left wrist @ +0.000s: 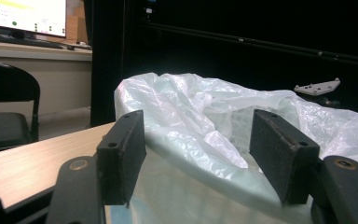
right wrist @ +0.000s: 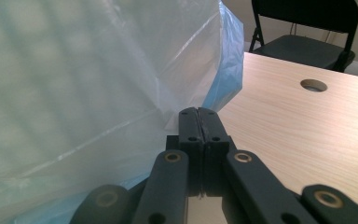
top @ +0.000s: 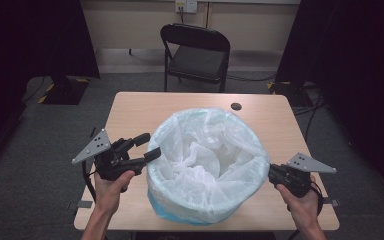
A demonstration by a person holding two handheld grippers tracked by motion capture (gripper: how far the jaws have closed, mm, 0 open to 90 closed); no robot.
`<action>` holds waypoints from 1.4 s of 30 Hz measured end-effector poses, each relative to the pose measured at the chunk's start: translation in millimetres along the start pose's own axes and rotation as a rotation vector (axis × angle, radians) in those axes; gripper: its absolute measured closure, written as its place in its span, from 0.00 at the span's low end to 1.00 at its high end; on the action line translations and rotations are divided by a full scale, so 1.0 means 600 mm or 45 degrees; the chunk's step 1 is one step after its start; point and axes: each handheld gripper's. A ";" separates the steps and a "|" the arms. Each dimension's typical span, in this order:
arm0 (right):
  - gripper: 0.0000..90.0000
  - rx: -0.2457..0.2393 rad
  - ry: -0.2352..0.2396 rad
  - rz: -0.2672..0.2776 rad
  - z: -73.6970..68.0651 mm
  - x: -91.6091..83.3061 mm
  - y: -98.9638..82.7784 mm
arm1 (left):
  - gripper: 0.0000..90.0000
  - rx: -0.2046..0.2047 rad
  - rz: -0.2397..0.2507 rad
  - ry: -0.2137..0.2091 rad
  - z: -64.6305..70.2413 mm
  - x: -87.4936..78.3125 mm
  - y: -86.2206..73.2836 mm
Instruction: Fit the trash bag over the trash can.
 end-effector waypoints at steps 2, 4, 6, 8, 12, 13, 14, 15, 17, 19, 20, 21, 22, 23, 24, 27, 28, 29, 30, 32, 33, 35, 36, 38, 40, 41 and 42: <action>0.99 0.000 -0.007 0.001 0.002 -0.002 -0.001 | 0.40 0.006 -0.006 -0.008 0.003 0.008 -0.001; 0.99 0.009 -0.025 -0.003 0.009 -0.010 -0.005 | 0.40 0.013 -0.018 -0.017 0.009 0.020 -0.001; 0.99 0.017 -0.042 -0.005 0.015 -0.018 -0.010 | 0.40 0.006 -0.024 -0.026 0.013 0.033 -0.003; 0.98 0.028 -0.058 -0.005 0.022 -0.025 -0.015 | 0.40 0.004 -0.028 -0.034 0.017 0.044 -0.004; 0.93 0.039 -0.087 -0.002 0.034 -0.042 -0.027 | 0.40 0.010 -0.051 -0.055 0.025 0.067 -0.005; 0.93 0.039 -0.087 -0.002 0.034 -0.042 -0.027 | 0.40 0.009 -0.053 -0.058 0.025 0.070 -0.005; 0.90 0.039 -0.090 0.001 0.036 -0.044 -0.028 | 0.40 0.004 -0.058 -0.063 0.026 0.072 -0.005; 0.87 0.044 -0.090 0.001 0.038 -0.048 -0.029 | 0.40 0.002 -0.061 -0.066 0.025 0.073 -0.005; 0.80 0.033 -0.086 0.011 0.041 -0.052 -0.031 | 0.38 -0.015 -0.068 -0.072 0.021 0.072 -0.004; 0.74 0.038 -0.079 0.014 0.043 -0.056 -0.032 | 0.35 -0.062 -0.042 -0.080 0.013 0.066 -0.002; 0.70 0.038 -0.078 0.015 0.044 -0.058 -0.032 | 0.34 -0.082 -0.027 -0.089 0.008 0.062 0.000; 0.67 0.035 -0.077 0.017 0.045 -0.059 -0.031 | 0.33 -0.121 0.006 -0.087 0.001 0.054 0.004; 0.63 0.034 -0.073 0.020 0.046 -0.061 -0.030 | 0.31 -0.130 0.033 -0.082 -0.004 0.046 0.008; 0.59 0.037 -0.072 0.022 0.046 -0.063 -0.029 | 0.31 -0.130 0.055 -0.066 -0.007 0.038 0.011; 0.56 0.031 -0.075 0.025 0.047 -0.065 -0.028 | 0.31 -0.125 0.066 -0.044 -0.010 0.031 0.014; 0.46 0.043 -0.084 0.033 0.049 -0.069 -0.028 | 0.30 -0.096 0.060 0.038 -0.021 0.010 0.017; 0.44 0.046 -0.087 0.039 0.049 -0.072 -0.030 | 0.30 -0.068 0.036 0.101 -0.027 0.002 0.013; 0.43 0.046 -0.088 0.039 0.048 -0.074 -0.030 | 0.30 -0.053 0.017 0.146 -0.031 -0.002 0.009; 0.42 0.044 -0.089 0.038 0.047 -0.076 -0.030 | 0.29 -0.036 -0.009 0.184 -0.037 -0.006 0.003; 0.40 0.035 -0.094 0.039 0.045 -0.081 -0.030 | 0.29 -0.031 -0.051 0.240 -0.050 -0.010 -0.011; 0.40 0.029 -0.095 0.040 0.044 -0.084 -0.029 | 0.29 -0.027 -0.083 0.266 -0.057 -0.012 -0.020; 0.39 0.021 -0.093 0.050 0.043 -0.091 -0.027 | 0.28 -0.012 -0.163 0.330 -0.071 -0.010 -0.039; 0.39 0.022 -0.095 0.054 0.042 -0.094 -0.026 | 0.27 -0.001 -0.205 0.360 -0.078 -0.009 -0.049; 0.40 0.018 -0.093 0.060 0.043 -0.100 -0.024 | 0.25 -0.010 -0.284 0.422 -0.092 -0.006 -0.071; 0.42 0.011 -0.080 0.068 0.044 -0.105 -0.022 | 0.20 -0.028 -0.359 0.482 -0.106 -0.003 -0.095; 0.42 0.009 -0.080 0.070 0.044 -0.107 -0.021 | 0.19 -0.023 -0.396 0.501 -0.113 -0.001 -0.107; 0.42 0.004 -0.079 0.073 0.045 -0.109 -0.020 | 0.19 -0.014 -0.441 0.530 -0.119 0.000 -0.119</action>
Point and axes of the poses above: each handheld gripper's, and its own axes: x roughly forward along the jaws, y roughly out of its top, z roughly to its right, and after that the axes turned 11 degrees about -x, right-handed
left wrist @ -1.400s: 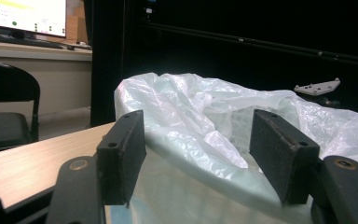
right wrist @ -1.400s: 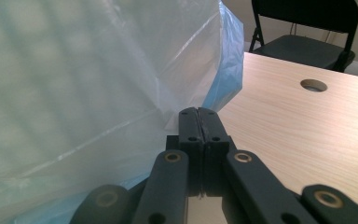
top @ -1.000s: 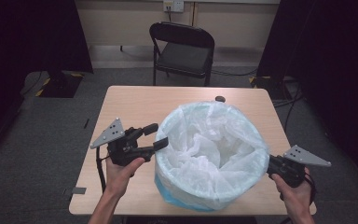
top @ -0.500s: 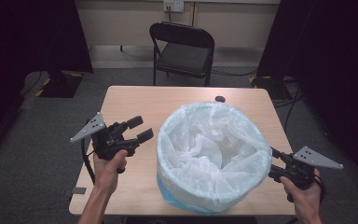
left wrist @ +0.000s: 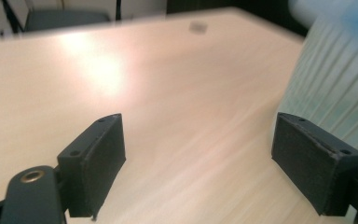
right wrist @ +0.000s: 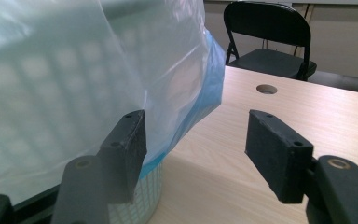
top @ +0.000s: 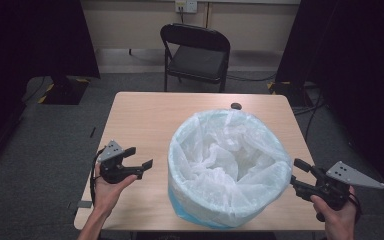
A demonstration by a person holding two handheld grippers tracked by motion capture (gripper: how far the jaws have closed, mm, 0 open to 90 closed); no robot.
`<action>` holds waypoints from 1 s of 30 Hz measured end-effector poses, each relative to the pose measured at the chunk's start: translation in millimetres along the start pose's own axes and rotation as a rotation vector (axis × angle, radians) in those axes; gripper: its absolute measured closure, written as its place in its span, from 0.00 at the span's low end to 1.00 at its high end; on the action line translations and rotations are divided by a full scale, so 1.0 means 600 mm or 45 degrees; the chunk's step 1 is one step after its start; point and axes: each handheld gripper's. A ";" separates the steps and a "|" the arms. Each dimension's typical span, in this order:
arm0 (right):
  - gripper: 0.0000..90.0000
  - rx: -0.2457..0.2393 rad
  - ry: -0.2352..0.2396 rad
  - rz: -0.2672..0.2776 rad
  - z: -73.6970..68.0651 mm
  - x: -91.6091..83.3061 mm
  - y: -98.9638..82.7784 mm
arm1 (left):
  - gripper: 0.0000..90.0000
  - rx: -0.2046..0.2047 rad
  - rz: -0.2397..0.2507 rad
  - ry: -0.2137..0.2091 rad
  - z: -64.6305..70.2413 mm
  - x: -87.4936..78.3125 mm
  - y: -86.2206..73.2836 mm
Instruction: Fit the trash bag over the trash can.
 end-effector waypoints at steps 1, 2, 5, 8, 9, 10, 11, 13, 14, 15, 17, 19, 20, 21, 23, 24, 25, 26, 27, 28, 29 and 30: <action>0.43 -0.001 0.002 0.000 0.000 -0.002 0.002 | 0.19 0.010 -0.035 0.036 -0.004 0.008 -0.011; 0.43 -0.003 0.004 0.003 0.000 -0.004 0.003 | 0.18 0.014 -0.068 0.064 -0.007 0.015 -0.021; 0.43 -0.013 0.001 0.017 -0.002 -0.013 0.010 | 0.18 0.005 -0.153 0.087 -0.016 0.031 -0.040; 0.43 -0.029 -0.007 0.038 -0.002 -0.026 0.020 | 0.18 -0.002 -0.207 0.121 -0.022 0.042 -0.050; 0.44 -0.034 -0.011 0.044 -0.002 -0.031 0.024 | 0.19 -0.003 -0.229 0.133 -0.023 0.046 -0.053; 0.44 -0.041 -0.014 0.052 -0.002 -0.035 0.028 | 0.19 -0.006 -0.239 0.143 -0.023 0.049 -0.055; 0.44 -0.044 -0.012 0.056 -0.003 -0.039 0.032 | 0.19 0.002 -0.262 0.152 -0.025 0.051 -0.058; 0.45 -0.062 -0.003 0.064 -0.004 -0.043 0.041 | 0.19 0.001 -0.302 0.170 -0.027 0.058 -0.065; 0.46 -0.073 0.004 0.067 -0.005 -0.044 0.047 | 0.19 0.010 -0.330 0.179 -0.028 0.062 -0.068; 0.46 -0.082 0.009 0.074 -0.007 -0.045 0.053 | 0.19 0.008 -0.350 0.182 -0.028 0.066 -0.072; 0.48 -0.096 0.023 0.094 -0.010 -0.045 0.065 | 0.19 0.021 -0.378 0.205 -0.029 0.072 -0.080; 0.49 -0.115 0.032 0.115 -0.013 -0.045 0.078 | 0.18 0.049 -0.378 0.225 -0.027 0.074 -0.081; 0.49 -0.121 0.036 0.123 -0.015 -0.046 0.085 | 0.18 0.053 -0.378 0.227 -0.026 0.075 -0.081; 0.49 -0.131 0.039 0.133 -0.016 -0.046 0.092 | 0.17 0.066 -0.381 0.234 -0.024 0.076 -0.082; 0.49 -0.149 0.046 0.147 -0.018 -0.045 0.105 | 0.17 0.067 -0.374 0.236 -0.022 0.077 -0.083; 0.49 -0.154 0.055 0.153 -0.020 -0.044 0.112 | 0.17 0.073 -0.379 0.235 -0.023 0.076 -0.082; 0.49 -0.164 0.059 0.157 -0.021 -0.042 0.118 | 0.17 0.072 -0.380 0.232 -0.023 0.076 -0.082; 0.49 -0.172 0.067 0.163 -0.023 -0.040 0.123 | 0.17 0.071 -0.378 0.230 -0.024 0.076 -0.083; 0.49 -0.176 0.076 0.165 -0.025 -0.038 0.128 | 0.17 0.071 -0.377 0.229 -0.024 0.076 -0.083; 0.49 -0.183 0.081 0.170 -0.027 -0.035 0.133 | 0.17 0.071 -0.375 0.230 -0.024 0.076 -0.083; 0.49 -0.185 0.089 0.173 -0.029 -0.032 0.138 | 0.17 0.070 -0.372 0.231 -0.024 0.077 -0.083; 0.50 -0.186 0.101 0.178 -0.030 -0.028 0.143 | 0.16 0.076 -0.368 0.232 -0.025 0.078 -0.083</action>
Point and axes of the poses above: each handheld gripper's, and its own axes: x roughly forward along the jaws, y roughly out of its top, z roughly to its right, and after that the axes turned 11 degrees about -x, right-handed
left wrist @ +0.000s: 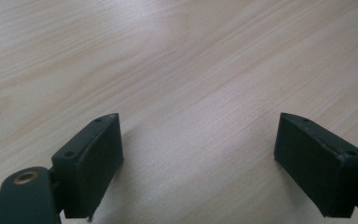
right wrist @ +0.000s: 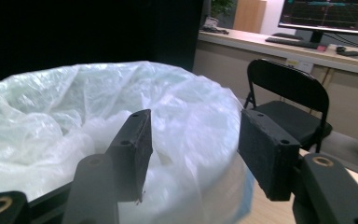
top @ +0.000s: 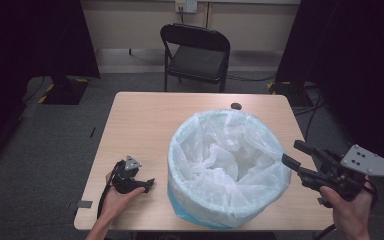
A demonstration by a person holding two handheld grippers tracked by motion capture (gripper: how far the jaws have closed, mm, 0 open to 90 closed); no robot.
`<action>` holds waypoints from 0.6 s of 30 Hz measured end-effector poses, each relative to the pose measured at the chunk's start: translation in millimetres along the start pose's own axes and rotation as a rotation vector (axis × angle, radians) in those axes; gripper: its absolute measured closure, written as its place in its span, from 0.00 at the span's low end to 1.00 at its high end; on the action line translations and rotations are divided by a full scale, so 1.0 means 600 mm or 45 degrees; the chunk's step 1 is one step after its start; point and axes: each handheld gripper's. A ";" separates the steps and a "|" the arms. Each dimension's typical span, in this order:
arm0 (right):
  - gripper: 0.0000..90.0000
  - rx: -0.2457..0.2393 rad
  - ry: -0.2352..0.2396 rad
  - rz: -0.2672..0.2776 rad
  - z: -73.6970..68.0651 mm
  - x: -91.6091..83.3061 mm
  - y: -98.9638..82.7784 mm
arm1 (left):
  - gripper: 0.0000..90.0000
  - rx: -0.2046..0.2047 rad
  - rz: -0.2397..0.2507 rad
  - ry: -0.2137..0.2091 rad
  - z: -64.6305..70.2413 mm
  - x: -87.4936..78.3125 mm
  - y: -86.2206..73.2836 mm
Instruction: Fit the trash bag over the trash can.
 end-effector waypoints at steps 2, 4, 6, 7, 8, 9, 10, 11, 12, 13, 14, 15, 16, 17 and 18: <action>0.50 -0.011 0.030 0.013 -0.001 0.014 0.014 | 0.16 -0.001 0.011 -0.001 -0.001 0.002 0.001; 0.51 -0.040 0.092 -0.003 -0.003 0.035 0.031 | 0.16 0.002 0.013 -0.002 -0.002 0.002 0.001; 0.51 -0.081 0.135 -0.029 -0.006 0.060 0.046 | 0.16 -0.001 0.020 -0.008 -0.002 0.003 0.000; 0.52 -0.097 0.161 -0.042 -0.009 0.072 0.053 | 0.16 0.003 0.020 -0.007 -0.003 0.003 0.000; 0.52 -0.117 0.180 -0.056 -0.013 0.085 0.059 | 0.16 0.005 0.020 -0.008 -0.003 0.003 0.000; 0.52 -0.130 0.193 -0.068 -0.018 0.096 0.063 | 0.16 0.004 0.022 -0.010 -0.003 0.003 0.000; 0.52 -0.142 0.215 -0.081 -0.024 0.107 0.066 | 0.16 0.009 0.022 -0.011 -0.004 0.003 0.000; 0.51 -0.151 0.239 -0.095 -0.029 0.117 0.068 | 0.16 0.009 0.022 -0.012 -0.004 0.003 0.000; 0.52 -0.169 0.250 -0.113 -0.033 0.128 0.071 | 0.16 0.011 0.021 -0.012 -0.005 0.003 0.000; 0.51 -0.177 0.265 -0.126 -0.035 0.138 0.075 | 0.16 0.013 0.020 -0.012 -0.005 0.003 0.000; 0.51 -0.182 0.283 -0.138 -0.036 0.148 0.080 | 0.16 0.015 0.021 -0.012 -0.005 0.003 0.000; 0.51 -0.195 0.293 -0.165 -0.035 0.157 0.085 | 0.16 0.016 0.019 -0.012 -0.005 0.003 0.000; 0.50 -0.206 0.296 -0.177 -0.034 0.165 0.090 | 0.16 0.017 0.020 -0.012 -0.006 0.003 0.000; 0.49 -0.201 0.307 -0.187 -0.031 0.173 0.096 | 0.16 0.018 0.020 -0.012 -0.006 0.003 0.000; 0.48 -0.205 0.310 -0.211 -0.027 0.179 0.102 | 0.16 0.017 0.021 -0.013 -0.006 0.003 0.000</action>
Point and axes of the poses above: each handheld gripper's, and its own axes: x roughly forward along the jaws, y roughly out of its top, z roughly to its right, and after that the axes turned 11 degrees about -x, right-handed
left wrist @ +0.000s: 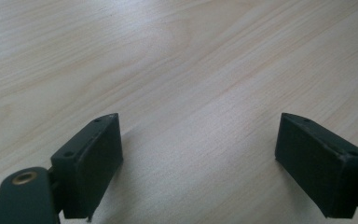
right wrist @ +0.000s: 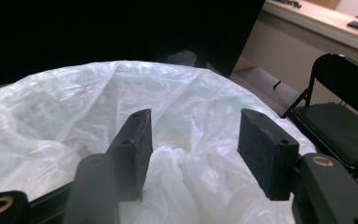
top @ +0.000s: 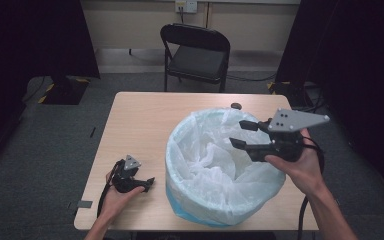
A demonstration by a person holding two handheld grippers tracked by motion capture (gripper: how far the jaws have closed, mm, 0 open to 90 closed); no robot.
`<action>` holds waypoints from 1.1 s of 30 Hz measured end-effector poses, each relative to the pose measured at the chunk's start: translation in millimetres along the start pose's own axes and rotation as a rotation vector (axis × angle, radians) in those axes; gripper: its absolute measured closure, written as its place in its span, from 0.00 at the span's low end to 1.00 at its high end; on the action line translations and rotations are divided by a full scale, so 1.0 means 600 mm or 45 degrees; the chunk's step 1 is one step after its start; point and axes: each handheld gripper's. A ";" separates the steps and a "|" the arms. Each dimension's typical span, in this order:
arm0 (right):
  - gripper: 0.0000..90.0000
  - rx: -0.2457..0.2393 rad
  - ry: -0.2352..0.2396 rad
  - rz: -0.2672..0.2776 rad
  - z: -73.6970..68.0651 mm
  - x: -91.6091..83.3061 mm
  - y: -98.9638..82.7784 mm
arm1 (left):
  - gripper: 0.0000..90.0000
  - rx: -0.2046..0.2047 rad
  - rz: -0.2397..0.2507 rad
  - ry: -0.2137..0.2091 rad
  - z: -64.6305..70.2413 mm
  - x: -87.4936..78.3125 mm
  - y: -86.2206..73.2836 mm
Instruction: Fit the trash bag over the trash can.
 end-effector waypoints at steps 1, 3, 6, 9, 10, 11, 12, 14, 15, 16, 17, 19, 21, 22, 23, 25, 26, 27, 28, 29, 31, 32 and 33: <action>0.48 -0.002 0.004 -0.018 0.006 0.002 0.007 | 0.16 0.000 0.000 0.000 0.000 0.000 0.000; 0.48 0.016 0.019 -0.003 0.018 0.005 0.018 | 0.16 0.003 0.002 0.000 0.000 0.000 0.000; 0.48 0.012 0.017 -0.020 0.029 0.018 0.031 | 0.16 -0.008 0.010 -0.003 0.000 0.002 0.000; 0.47 0.016 0.045 -0.047 0.034 0.042 0.037 | 0.16 -0.005 0.010 -0.003 0.000 0.001 0.000; 0.46 0.010 0.045 -0.068 0.035 0.052 0.038 | 0.16 -0.005 0.010 -0.003 0.000 0.001 0.000; 0.46 0.010 0.057 -0.092 0.037 0.063 0.038 | 0.16 -0.003 0.012 -0.003 0.000 0.001 0.000; 0.46 0.015 0.069 -0.114 0.038 0.074 0.037 | 0.16 -0.003 0.020 -0.006 -0.001 0.002 -0.001; 0.45 0.014 0.041 -0.171 0.040 0.096 0.035 | 0.16 0.000 0.029 -0.008 -0.002 0.002 -0.003; 0.46 0.014 0.020 -0.198 0.041 0.106 0.032 | 0.16 -0.003 0.032 -0.010 -0.001 0.002 -0.003; 0.47 0.022 0.025 -0.225 0.042 0.117 0.029 | 0.16 -0.003 0.032 -0.010 -0.001 0.002 -0.003; 0.47 0.033 0.038 -0.250 0.044 0.128 0.025 | 0.16 -0.003 0.033 -0.011 -0.001 0.002 -0.003; 0.48 0.072 0.082 -0.302 0.048 0.147 0.014 | 0.16 -0.004 0.035 -0.011 -0.001 0.002 -0.004; 0.50 0.095 0.096 -0.373 0.049 0.165 0.000 | 0.16 -0.001 0.035 -0.012 -0.002 0.002 -0.004; 0.50 0.098 0.117 -0.416 0.049 0.174 -0.007 | 0.16 -0.001 0.036 -0.013 -0.002 0.002 -0.004; 0.49 0.096 0.132 -0.457 0.048 0.182 -0.013 | 0.16 -0.001 0.037 -0.013 -0.002 0.002 -0.004; 0.44 0.088 0.171 -0.541 0.045 0.195 -0.022 | 0.16 0.002 0.037 -0.013 -0.002 0.002 -0.004; 0.44 0.079 0.180 -0.566 0.043 0.199 -0.025 | 0.16 0.002 0.038 -0.012 -0.002 0.002 -0.004; 0.42 0.066 0.183 -0.593 0.042 0.202 -0.027 | 0.16 0.001 0.038 -0.013 -0.002 0.002 -0.004; 0.41 0.060 0.191 -0.614 0.042 0.205 -0.030 | 0.16 0.001 0.038 -0.012 -0.002 0.002 -0.004; 0.40 0.065 0.198 -0.631 0.041 0.208 -0.033 | 0.16 0.000 0.038 -0.011 -0.002 0.002 -0.004; 0.38 0.063 0.206 -0.667 0.038 0.213 -0.038 | 0.15 -0.001 0.038 -0.010 -0.001 0.002 -0.004; 0.36 0.059 0.211 -0.687 0.036 0.215 -0.041 | 0.15 -0.002 0.038 -0.009 -0.001 0.002 -0.004; 0.35 0.047 0.216 -0.711 0.034 0.218 -0.044 | 0.15 -0.002 0.038 -0.009 -0.001 0.002 -0.004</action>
Point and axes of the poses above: each handheld gripper's, and its own axes: x roughly forward along the jaws, y roughly out of its top, z roughly to its right, and after that the axes turned 11 degrees about -x, right-handed
